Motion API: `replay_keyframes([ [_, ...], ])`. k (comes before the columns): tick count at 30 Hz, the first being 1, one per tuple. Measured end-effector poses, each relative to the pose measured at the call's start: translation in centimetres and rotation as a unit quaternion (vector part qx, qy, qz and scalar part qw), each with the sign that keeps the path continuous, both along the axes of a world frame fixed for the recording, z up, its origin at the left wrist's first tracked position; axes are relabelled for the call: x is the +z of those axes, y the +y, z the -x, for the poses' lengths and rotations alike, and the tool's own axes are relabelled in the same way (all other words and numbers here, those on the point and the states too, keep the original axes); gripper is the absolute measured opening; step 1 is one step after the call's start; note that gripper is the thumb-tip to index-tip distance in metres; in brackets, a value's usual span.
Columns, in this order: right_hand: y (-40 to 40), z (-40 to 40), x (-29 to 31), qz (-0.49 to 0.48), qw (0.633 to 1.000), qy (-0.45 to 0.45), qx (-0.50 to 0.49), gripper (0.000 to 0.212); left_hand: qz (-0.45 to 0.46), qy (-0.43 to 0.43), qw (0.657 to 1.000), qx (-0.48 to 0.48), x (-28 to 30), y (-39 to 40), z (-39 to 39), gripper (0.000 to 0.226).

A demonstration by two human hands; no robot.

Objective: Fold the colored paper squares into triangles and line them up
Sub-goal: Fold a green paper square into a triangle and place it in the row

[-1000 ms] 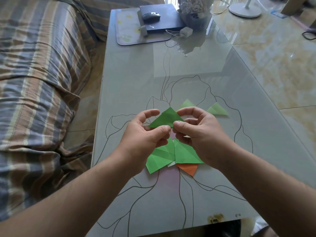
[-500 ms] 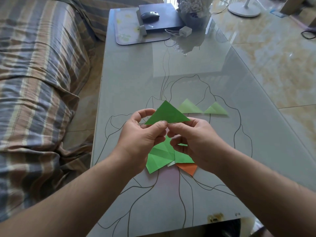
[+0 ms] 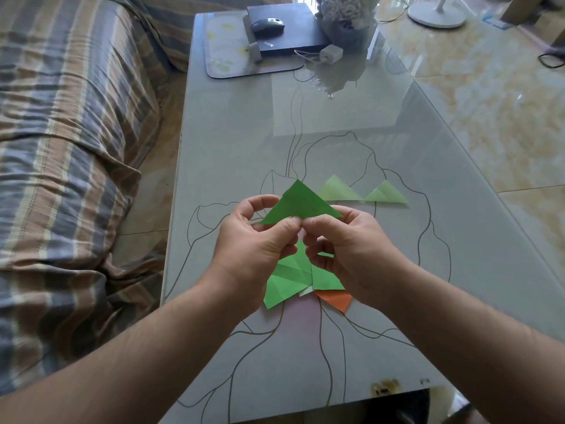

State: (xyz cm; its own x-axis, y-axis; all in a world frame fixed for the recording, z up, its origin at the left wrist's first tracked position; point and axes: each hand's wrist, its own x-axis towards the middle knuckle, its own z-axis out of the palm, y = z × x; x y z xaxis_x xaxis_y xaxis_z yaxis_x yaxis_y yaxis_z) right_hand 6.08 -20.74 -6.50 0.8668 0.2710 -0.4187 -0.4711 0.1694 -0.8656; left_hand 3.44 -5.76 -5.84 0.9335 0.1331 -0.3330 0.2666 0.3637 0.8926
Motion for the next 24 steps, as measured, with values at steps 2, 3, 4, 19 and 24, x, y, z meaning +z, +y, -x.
replay_keyframes([
  [2, -0.08, -0.11, -0.05, 0.0, 1.0, -0.001, 0.005, 0.004, -0.004, 0.0, 1.0, 0.002, 0.0, -0.06, 0.04, 0.041],
  [3, -0.09, -0.15, -0.06, 0.004, 1.0, -0.002, 0.008, 0.004, -0.006, -0.001, 1.0, 0.003, 0.01, -0.04, 0.03, 0.041],
  [4, -0.09, -0.17, -0.07, 0.008, 1.0, -0.002, 0.012, 0.004, -0.009, -0.002, 1.0, 0.003, 0.02, -0.01, 0.01, 0.041],
  [19, -0.28, -0.48, -0.04, 0.029, 0.999, -0.037, -0.003, 0.007, -0.065, -0.024, 0.998, 0.011, -0.18, 0.31, -0.26, 0.038],
  [24, -0.29, -0.59, -0.1, 0.014, 1.0, -0.006, 0.01, 0.009, -0.06, -0.027, 0.998, 0.012, -0.19, 0.58, -0.35, 0.038],
])
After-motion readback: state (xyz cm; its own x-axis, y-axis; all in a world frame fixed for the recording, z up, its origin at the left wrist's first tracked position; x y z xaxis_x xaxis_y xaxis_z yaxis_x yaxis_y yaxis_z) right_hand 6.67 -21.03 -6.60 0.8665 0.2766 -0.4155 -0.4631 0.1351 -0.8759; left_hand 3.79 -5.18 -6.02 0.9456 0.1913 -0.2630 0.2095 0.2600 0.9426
